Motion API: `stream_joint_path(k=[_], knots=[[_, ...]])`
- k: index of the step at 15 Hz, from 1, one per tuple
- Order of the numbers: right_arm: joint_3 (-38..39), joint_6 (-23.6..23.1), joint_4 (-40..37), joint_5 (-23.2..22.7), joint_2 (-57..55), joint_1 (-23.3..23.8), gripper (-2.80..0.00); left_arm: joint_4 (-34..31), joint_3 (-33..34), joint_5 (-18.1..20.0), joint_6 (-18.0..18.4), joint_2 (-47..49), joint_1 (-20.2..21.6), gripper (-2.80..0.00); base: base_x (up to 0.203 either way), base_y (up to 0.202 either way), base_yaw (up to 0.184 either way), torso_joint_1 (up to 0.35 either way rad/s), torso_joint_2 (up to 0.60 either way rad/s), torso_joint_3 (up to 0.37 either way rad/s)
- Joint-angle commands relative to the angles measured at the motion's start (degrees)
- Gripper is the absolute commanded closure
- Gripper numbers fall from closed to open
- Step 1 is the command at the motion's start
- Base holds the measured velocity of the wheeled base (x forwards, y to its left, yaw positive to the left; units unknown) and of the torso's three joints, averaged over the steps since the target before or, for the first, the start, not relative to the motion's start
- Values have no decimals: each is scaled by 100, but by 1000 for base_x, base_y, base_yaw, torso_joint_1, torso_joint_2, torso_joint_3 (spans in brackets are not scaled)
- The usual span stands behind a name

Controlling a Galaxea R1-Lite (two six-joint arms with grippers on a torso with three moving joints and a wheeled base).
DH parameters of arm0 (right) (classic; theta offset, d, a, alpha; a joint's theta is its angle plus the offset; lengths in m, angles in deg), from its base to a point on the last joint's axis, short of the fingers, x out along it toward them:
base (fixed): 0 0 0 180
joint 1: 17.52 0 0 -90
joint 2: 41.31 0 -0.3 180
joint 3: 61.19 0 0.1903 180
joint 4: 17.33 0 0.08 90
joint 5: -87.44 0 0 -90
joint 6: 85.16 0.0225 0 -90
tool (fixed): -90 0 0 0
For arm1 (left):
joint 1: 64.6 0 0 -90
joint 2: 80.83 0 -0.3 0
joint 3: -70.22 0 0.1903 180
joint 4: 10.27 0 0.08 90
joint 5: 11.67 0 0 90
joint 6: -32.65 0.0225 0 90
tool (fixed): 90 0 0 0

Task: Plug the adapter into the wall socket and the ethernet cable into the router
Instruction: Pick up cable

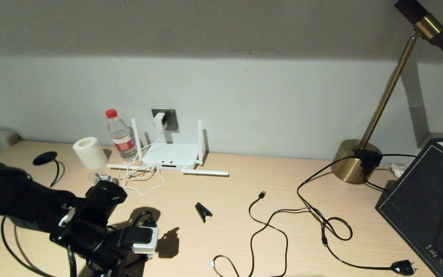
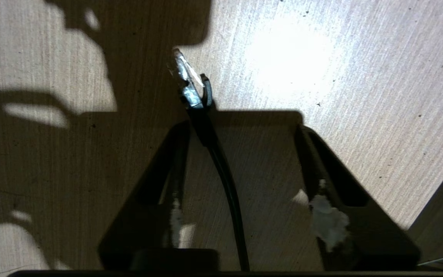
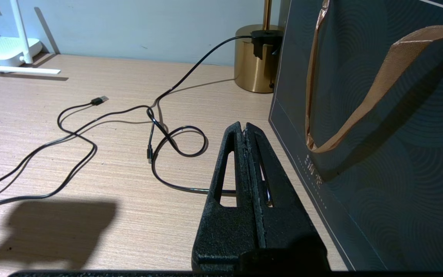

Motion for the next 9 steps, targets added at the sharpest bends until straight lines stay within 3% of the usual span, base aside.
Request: stream_joint_path(k=[1,5,9], knots=[[202,-2,5,-2,-9,-1,0,-10,21,8,42,17,43,0,0,0,0,0,0,0],[202,-2,5,-2,-9,-1,0,13,21,22,114,27,103,0,0,0,0,0,0,0],[202,4,5,-2,-9,-1,0,571,115,245,115,27,101,0,0,0,0,0,0,0]])
